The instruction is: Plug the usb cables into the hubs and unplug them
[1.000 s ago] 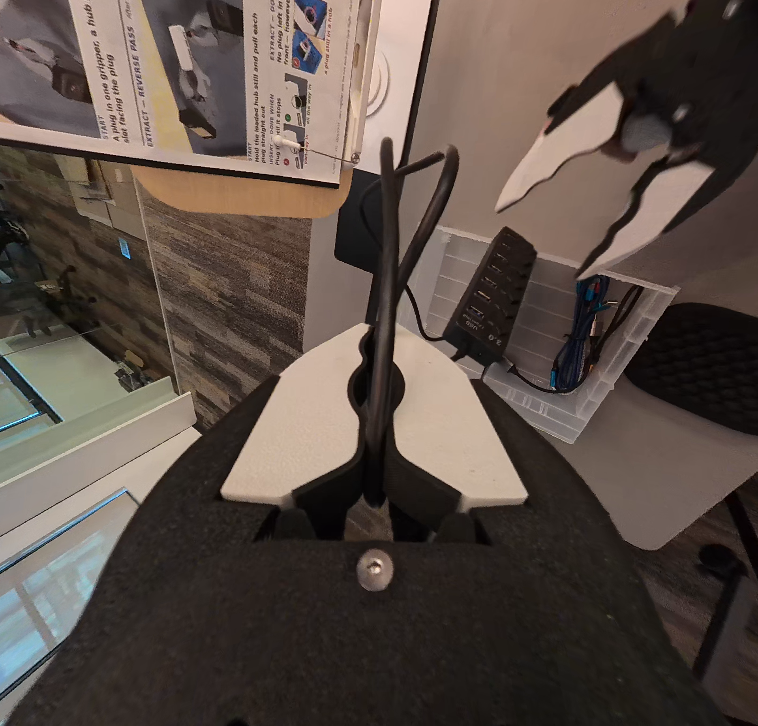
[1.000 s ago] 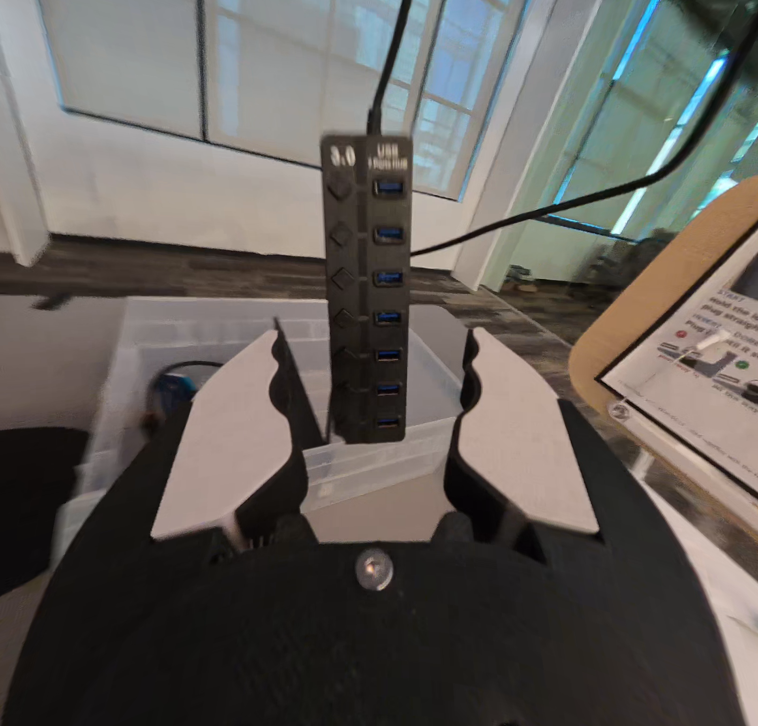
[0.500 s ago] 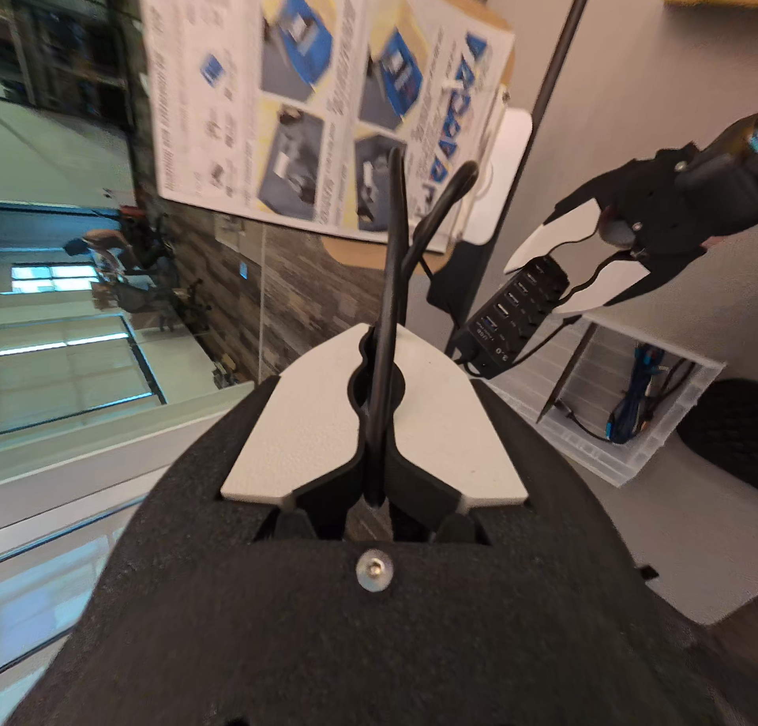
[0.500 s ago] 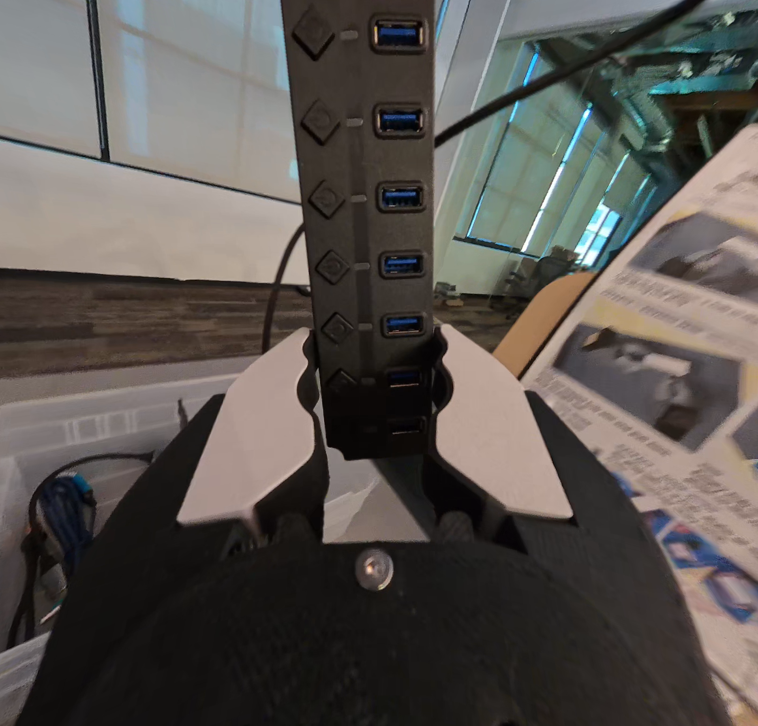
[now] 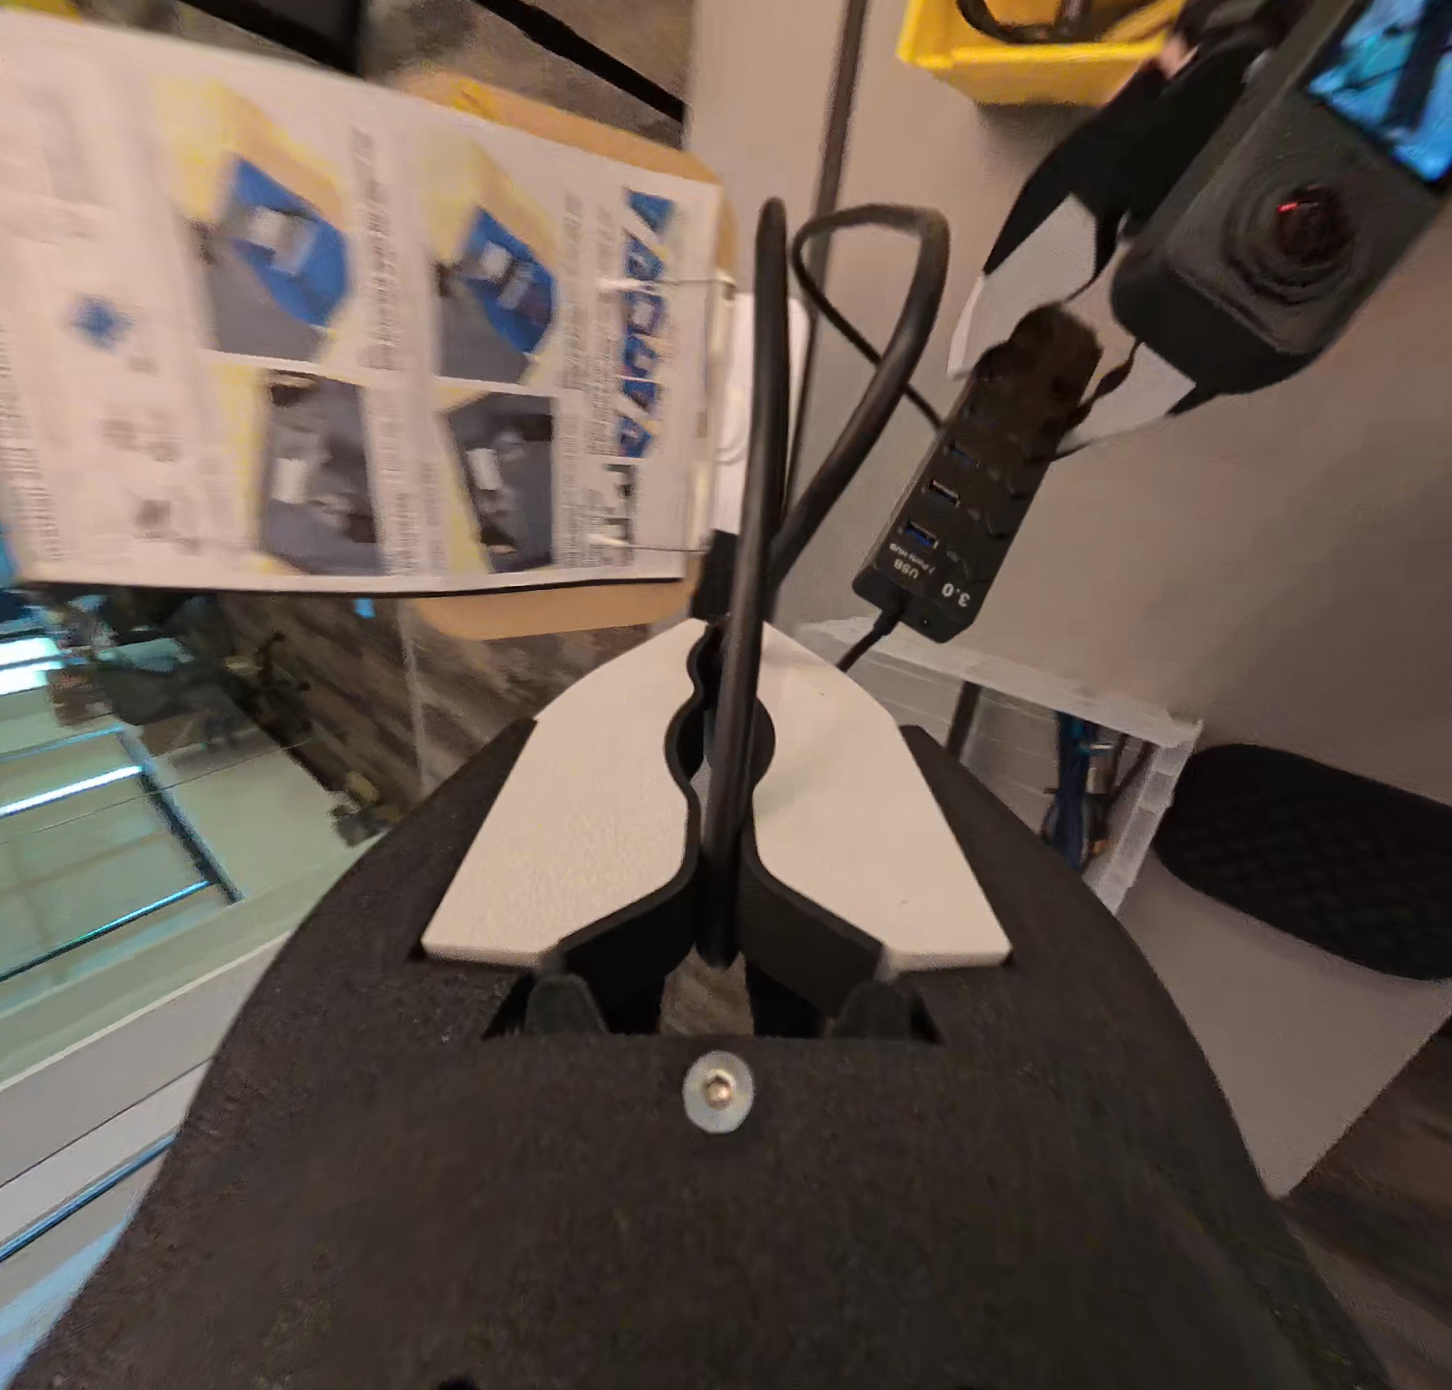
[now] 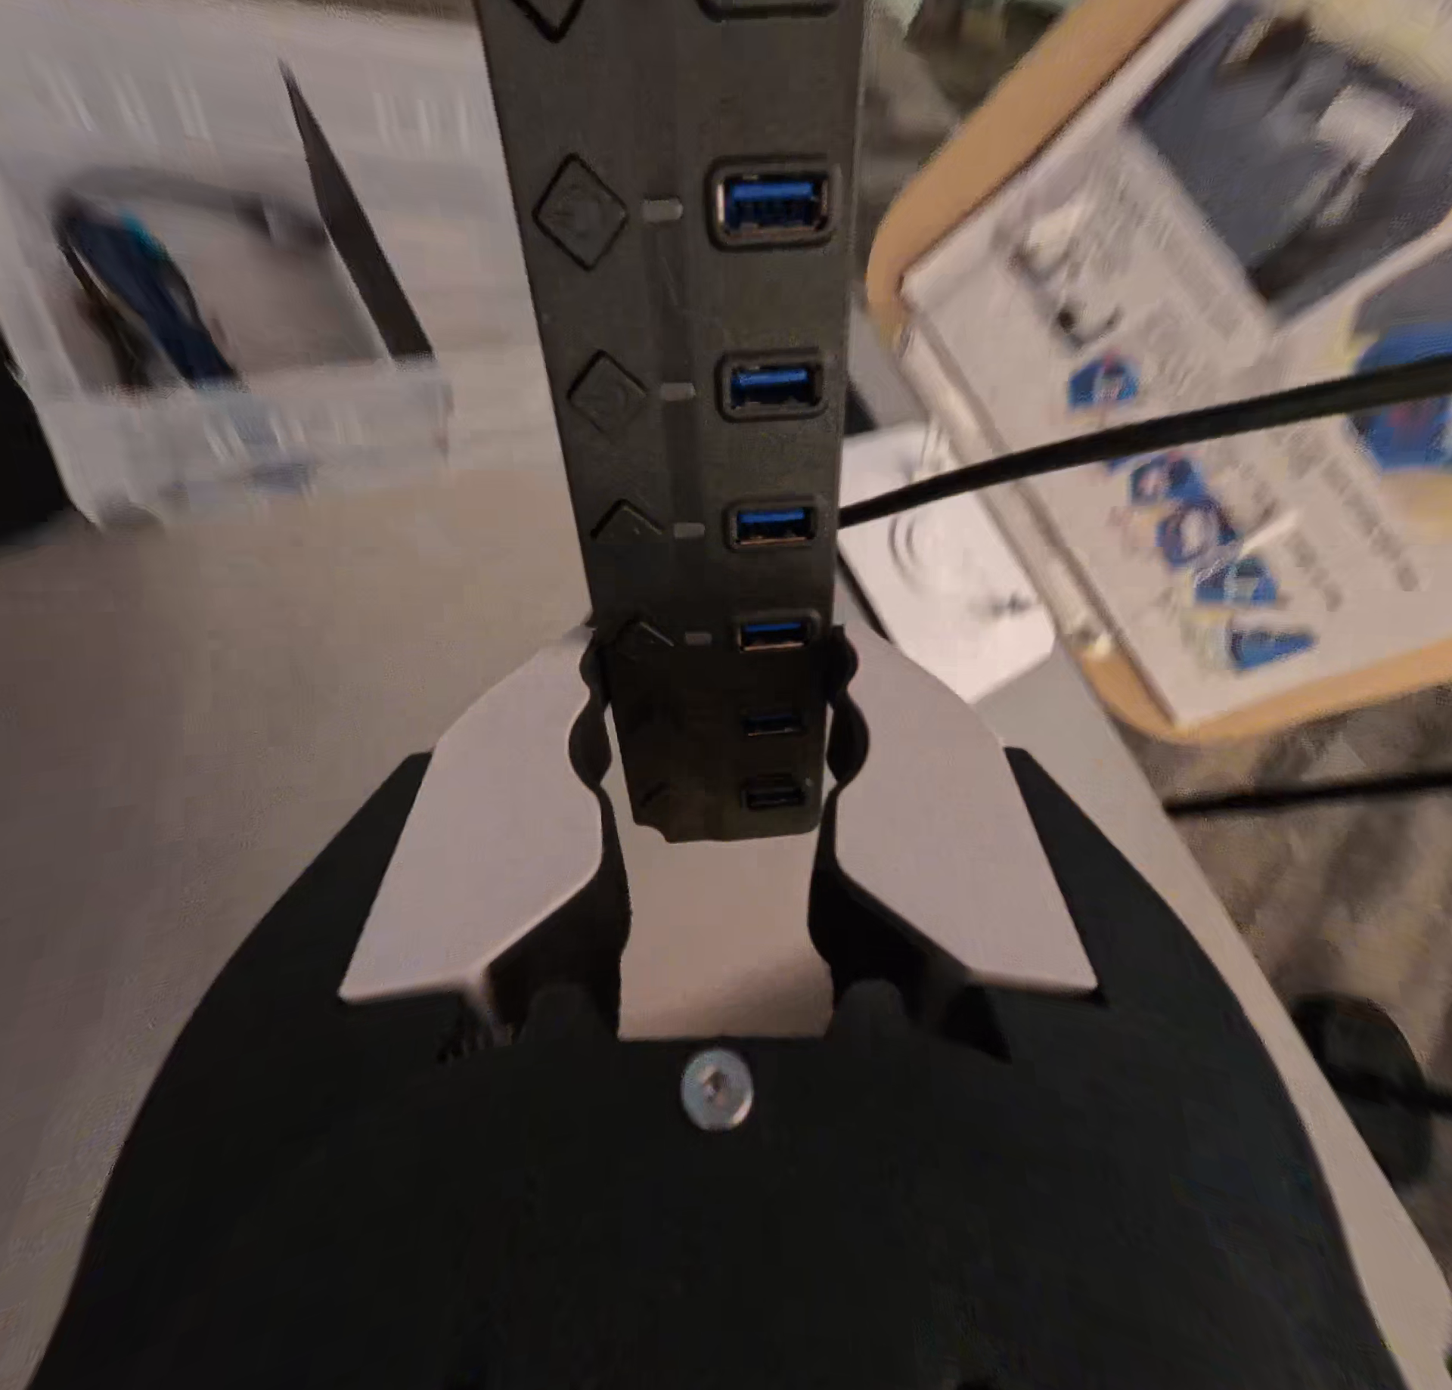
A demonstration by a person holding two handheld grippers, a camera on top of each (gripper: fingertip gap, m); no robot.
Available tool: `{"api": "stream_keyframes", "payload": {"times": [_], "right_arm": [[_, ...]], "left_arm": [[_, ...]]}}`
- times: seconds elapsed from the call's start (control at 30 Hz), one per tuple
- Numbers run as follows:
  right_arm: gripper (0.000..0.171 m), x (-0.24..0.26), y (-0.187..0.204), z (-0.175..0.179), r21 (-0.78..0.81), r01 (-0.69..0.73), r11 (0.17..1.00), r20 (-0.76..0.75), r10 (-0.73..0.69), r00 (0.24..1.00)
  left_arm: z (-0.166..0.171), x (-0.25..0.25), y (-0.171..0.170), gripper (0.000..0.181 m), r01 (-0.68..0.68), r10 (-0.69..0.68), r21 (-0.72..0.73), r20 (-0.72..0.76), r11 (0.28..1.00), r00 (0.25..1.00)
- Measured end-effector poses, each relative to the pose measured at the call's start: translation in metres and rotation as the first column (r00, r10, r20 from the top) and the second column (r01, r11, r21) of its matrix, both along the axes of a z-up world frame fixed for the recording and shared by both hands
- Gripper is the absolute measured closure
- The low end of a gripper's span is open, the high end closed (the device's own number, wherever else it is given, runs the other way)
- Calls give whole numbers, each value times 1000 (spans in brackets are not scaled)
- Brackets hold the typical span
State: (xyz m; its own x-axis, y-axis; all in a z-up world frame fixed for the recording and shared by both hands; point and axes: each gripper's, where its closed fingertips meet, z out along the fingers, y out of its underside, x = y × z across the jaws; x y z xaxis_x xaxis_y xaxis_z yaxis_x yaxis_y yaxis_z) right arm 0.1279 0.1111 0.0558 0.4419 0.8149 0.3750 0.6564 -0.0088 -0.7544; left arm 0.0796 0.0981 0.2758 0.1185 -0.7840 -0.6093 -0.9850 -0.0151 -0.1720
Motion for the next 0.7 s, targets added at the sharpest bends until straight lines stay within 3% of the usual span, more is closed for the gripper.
{"api": "stream_keyframes", "payload": {"times": [0.23,0.33,0.47,0.7], "right_arm": [[117,33,-25,-131,-294,97,951,258,-19,966],[117,35,-26,-169,-347,163,924,326,-44,944],[117,32,-24,-195,-356,207,911,333,-83,939],[117,28,-24,-198,-412,252,876,293,-135,947]], "left_arm": [[-202,-23,51,181,-126,119,-240,-40,963,992],[-268,-22,57,181,-125,97,-288,-112,949,989],[-315,-11,65,181,-112,82,-321,-104,941,991],[-341,-1,79,181,-88,89,-335,-13,938,996]]}}
